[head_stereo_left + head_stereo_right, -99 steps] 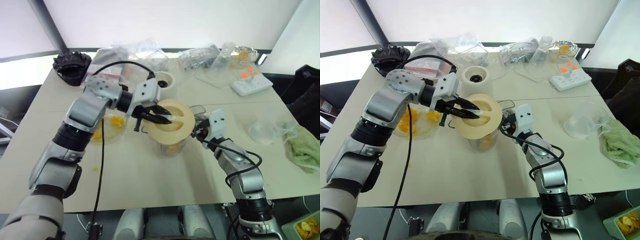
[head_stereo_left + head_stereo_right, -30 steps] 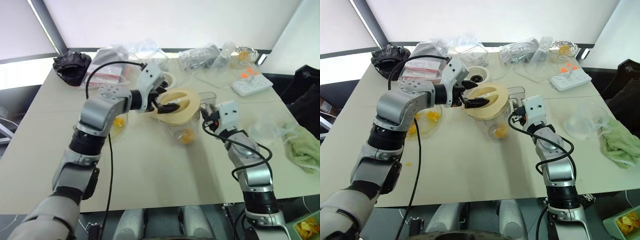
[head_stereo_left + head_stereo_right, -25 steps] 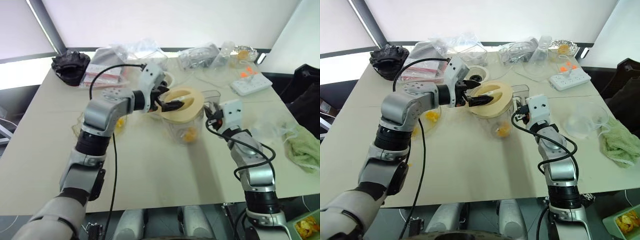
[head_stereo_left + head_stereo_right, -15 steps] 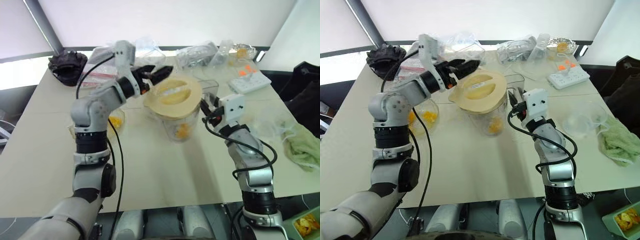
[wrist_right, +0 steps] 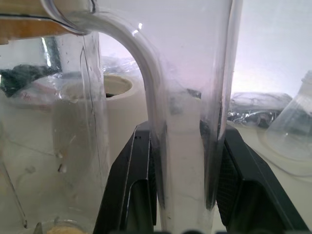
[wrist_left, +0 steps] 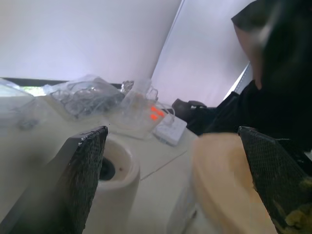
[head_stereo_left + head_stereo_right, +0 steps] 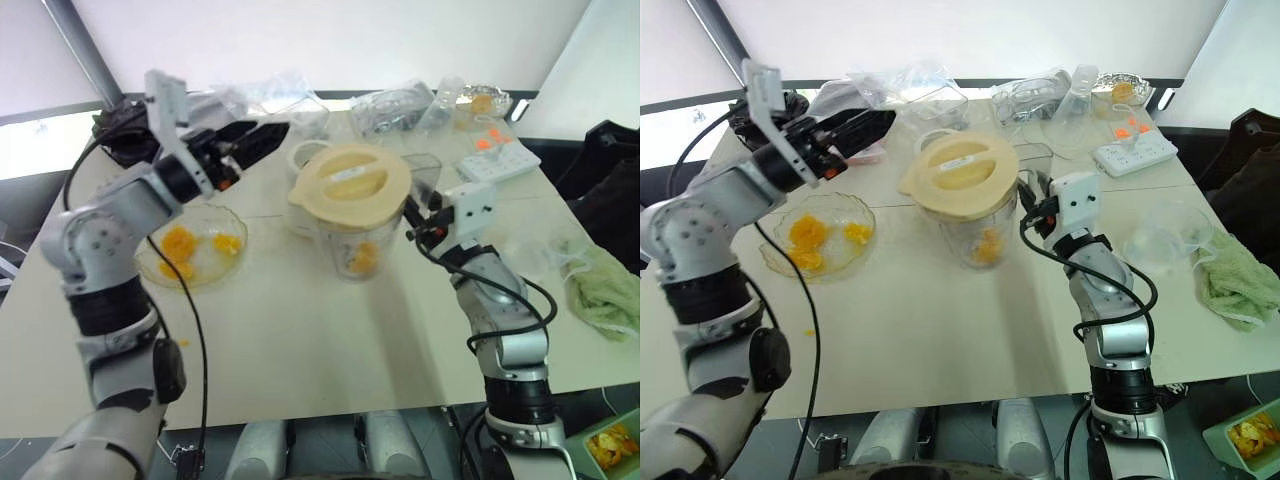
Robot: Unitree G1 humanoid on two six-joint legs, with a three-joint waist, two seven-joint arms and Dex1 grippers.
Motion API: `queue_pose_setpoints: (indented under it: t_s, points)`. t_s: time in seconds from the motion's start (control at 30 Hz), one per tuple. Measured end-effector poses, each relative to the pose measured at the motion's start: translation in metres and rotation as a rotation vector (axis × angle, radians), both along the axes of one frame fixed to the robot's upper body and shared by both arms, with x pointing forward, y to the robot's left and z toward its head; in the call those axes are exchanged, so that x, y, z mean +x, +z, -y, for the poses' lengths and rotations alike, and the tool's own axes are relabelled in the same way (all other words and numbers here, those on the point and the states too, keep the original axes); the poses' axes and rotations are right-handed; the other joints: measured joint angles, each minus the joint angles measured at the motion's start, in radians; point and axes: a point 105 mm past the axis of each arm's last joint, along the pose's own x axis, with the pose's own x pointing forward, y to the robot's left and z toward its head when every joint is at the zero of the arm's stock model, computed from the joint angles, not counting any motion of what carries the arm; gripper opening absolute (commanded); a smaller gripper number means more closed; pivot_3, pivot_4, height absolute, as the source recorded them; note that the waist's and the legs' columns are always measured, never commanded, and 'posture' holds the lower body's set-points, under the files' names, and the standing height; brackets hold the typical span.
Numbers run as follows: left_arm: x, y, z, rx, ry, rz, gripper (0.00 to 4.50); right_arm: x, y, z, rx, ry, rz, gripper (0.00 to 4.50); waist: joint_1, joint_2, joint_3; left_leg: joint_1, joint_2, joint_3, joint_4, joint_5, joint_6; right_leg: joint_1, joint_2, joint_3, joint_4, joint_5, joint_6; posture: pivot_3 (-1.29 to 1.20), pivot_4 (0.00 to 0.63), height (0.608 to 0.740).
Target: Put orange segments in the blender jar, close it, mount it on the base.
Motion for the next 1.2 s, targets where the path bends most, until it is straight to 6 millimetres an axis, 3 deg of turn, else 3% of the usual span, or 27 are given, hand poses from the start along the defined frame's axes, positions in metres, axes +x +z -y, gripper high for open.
queue_pose_setpoints:
  t_s: [0.23,0.3,0.37,0.47,0.67,0.8,0.9,1.03,1.2]
  points:
    - [-0.029,-0.031,-0.013,0.072,0.054,-0.013,4.45,0.017,0.025,0.02,0.054,-0.066,-0.064,0.92,0.003,0.001,0.001,-0.001,0.001,0.001,0.001,0.0,-0.001,0.0,-0.002,0.001,-0.001,0.0,0.0,0.0,0.15,0.74]
    - [-0.039,-0.048,-0.012,0.119,0.073,-0.021,4.45,0.031,0.054,0.032,0.047,-0.11,-0.062,0.92,-0.002,0.003,0.002,-0.002,0.0,0.004,0.0,0.001,-0.001,-0.002,-0.002,0.003,-0.001,0.001,-0.002,0.0,0.15,0.74]
    - [-0.043,-0.065,-0.011,0.15,0.089,-0.039,4.45,0.037,0.105,0.047,0.068,-0.164,0.025,0.92,0.003,0.003,0.002,-0.003,0.001,0.002,0.0,0.002,-0.003,-0.003,0.001,0.001,0.0,0.001,-0.003,0.0,0.15,0.74]
    - [-0.042,-0.062,-0.013,0.155,0.12,0.004,4.45,0.034,0.139,0.042,0.077,-0.145,0.105,0.92,0.006,0.001,0.001,-0.004,0.002,0.0,-0.001,0.002,-0.003,-0.003,0.003,-0.004,0.0,0.0,-0.006,0.0,0.15,0.74]
    - [-0.045,-0.079,-0.011,0.181,0.142,-0.002,4.45,0.08,0.149,0.016,0.101,-0.089,-0.003,0.92,-0.004,0.002,0.002,-0.004,0.001,0.003,0.0,0.002,-0.003,-0.004,0.001,-0.001,-0.001,0.001,-0.007,0.0,0.15,0.74]
    - [-0.047,-0.08,-0.011,0.191,0.166,0.016,4.45,0.096,0.161,-0.016,0.12,-0.042,0.016,0.92,-0.004,0.002,0.002,-0.007,0.002,0.003,-0.001,0.002,-0.003,-0.008,0.002,-0.002,0.0,0.001,-0.006,0.0,0.15,0.74]
    - [-0.048,-0.08,-0.012,0.195,0.181,0.024,4.45,0.104,0.155,-0.035,0.122,-0.011,0.011,0.92,-0.001,0.002,0.002,-0.009,0.002,0.003,-0.001,0.002,-0.003,-0.01,0.002,-0.002,0.001,0.001,-0.006,0.0,0.15,0.74]
    - [-0.048,-0.082,-0.014,0.197,0.197,0.019,4.45,0.115,0.136,-0.04,0.107,-0.021,-0.038,0.92,0.008,0.002,0.002,-0.011,0.001,0.002,-0.001,0.002,-0.003,-0.01,0.0,-0.003,0.0,0.001,-0.006,0.0,0.15,0.74]
    - [-0.048,-0.081,-0.015,0.197,0.207,0.027,4.45,0.117,0.136,-0.039,0.11,-0.028,-0.026,0.92,0.0,0.002,0.002,-0.011,0.0,0.001,-0.001,0.002,-0.003,-0.011,0.0,-0.003,0.0,0.001,-0.006,0.0,0.15,0.74]
